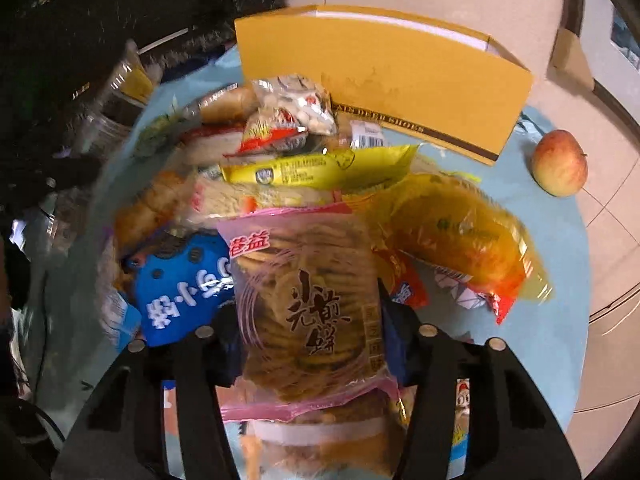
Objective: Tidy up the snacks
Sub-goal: 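Carry the stick bag to the yellow box while the right grasps the pink cracker bag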
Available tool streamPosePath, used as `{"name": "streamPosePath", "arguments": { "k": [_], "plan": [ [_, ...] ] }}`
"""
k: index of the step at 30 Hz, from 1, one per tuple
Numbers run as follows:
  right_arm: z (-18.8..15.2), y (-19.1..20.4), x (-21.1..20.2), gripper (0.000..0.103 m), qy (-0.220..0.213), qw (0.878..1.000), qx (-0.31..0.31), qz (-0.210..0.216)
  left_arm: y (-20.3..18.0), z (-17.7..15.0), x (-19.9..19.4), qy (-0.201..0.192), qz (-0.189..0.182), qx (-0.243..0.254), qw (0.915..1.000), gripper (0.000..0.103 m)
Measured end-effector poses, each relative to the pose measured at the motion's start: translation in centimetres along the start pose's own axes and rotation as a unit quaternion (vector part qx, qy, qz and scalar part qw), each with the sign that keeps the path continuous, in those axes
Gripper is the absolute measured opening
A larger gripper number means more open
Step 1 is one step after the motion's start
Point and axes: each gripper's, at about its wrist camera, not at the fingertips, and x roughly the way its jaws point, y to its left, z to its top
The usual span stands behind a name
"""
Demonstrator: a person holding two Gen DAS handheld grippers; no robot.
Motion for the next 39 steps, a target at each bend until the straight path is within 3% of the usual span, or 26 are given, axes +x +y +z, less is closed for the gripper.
{"name": "streamPosePath", "arguments": {
  "k": [10,15,19,23,30,35,37,38,39],
  "plan": [
    [1.5,-0.7,-6.5,0.055,-0.065,0.997,0.035,0.012,-2.1,2.2,-2.2,-0.014,-0.002,0.023,0.9996,0.026],
    [4.4,-2.0,-9.9,0.055,-0.107,0.991,0.063,0.049,-3.7,6.3,-3.4,-0.034,-0.016,0.020,0.9991,0.026],
    [8.5,-3.6,-11.5,0.055,-0.132,0.987,0.074,0.047,-5.2,11.3,-2.6,-0.039,-0.013,0.016,0.9990,0.026],
    [12.9,-5.7,-9.8,0.055,-0.142,0.986,0.088,0.017,-5.9,16.4,0.4,-0.035,0.008,0.011,0.9993,0.026],
    [19.2,-9.5,-2.2,0.055,-0.134,0.980,0.128,-0.067,-5.9,23.1,7.0,-0.043,0.026,0.009,0.9987,0.027],
    [21.8,-9.8,3.3,0.055,-0.125,0.980,0.086,-0.129,-4.6,26.0,12.8,-0.029,0.029,-0.011,0.9991,0.028],
    [22.5,-9.2,5.6,0.056,-0.102,0.982,0.041,-0.154,-3.8,26.4,14.7,-0.025,0.028,-0.024,0.9990,0.038],
    [22.6,-8.7,6.4,0.057,-0.094,0.981,0.025,-0.167,-3.3,26.3,15.2,-0.028,0.031,-0.040,0.9983,0.058],
    [22.5,-8.4,6.7,0.058,-0.090,0.980,0.016,-0.179,-3.0,26.1,15.3,-0.031,0.034,-0.051,0.9977,0.085]
  ]
}}
